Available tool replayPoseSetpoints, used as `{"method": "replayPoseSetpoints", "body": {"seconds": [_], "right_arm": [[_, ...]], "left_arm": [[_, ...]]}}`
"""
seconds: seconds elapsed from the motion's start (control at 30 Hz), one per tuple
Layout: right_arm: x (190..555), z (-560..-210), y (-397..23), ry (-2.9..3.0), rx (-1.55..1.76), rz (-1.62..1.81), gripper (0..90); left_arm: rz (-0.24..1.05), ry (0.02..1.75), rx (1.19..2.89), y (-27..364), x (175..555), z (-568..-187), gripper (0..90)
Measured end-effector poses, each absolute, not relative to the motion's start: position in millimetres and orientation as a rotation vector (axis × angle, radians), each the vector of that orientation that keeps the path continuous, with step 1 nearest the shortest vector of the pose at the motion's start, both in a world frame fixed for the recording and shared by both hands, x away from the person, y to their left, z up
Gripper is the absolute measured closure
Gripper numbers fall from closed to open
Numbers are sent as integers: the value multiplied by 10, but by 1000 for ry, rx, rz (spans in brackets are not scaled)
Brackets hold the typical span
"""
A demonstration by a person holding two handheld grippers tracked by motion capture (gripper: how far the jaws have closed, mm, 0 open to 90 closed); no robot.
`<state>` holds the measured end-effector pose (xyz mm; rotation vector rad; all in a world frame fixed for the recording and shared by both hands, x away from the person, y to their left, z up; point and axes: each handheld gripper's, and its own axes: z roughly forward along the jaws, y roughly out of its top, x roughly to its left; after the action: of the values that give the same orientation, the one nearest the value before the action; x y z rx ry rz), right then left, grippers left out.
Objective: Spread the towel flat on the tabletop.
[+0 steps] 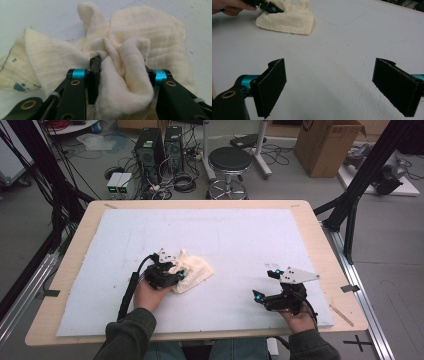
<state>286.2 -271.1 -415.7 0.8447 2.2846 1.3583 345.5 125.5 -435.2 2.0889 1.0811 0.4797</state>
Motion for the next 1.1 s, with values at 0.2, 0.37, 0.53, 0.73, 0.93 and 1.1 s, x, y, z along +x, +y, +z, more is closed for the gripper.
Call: {"method": "replayPoseSetpoints", "body": {"seconds": [0.2,0.37,0.53,0.73,0.93,1.1], "right_arm": [[2856,-4150,-2714,2283,848,1361,113],[2853,-4148,-2726,2278,849,1366,113],[2855,-4148,-2736,2274,852,1367,113],[2858,-4141,-2728,2269,845,1370,113],[2857,-4132,-2731,2260,844,1376,113],[2851,-4127,-2747,2254,848,1383,113]], "left_arm": [[481,1064,2093,1269,3456,-4344,743],[478,1051,2074,1290,3452,-4319,772],[481,1029,2032,1300,3419,-4248,776],[473,988,2017,1249,3396,-4167,777],[471,910,2013,1097,3367,-4015,777],[459,850,2000,981,3335,-3925,777]]}}
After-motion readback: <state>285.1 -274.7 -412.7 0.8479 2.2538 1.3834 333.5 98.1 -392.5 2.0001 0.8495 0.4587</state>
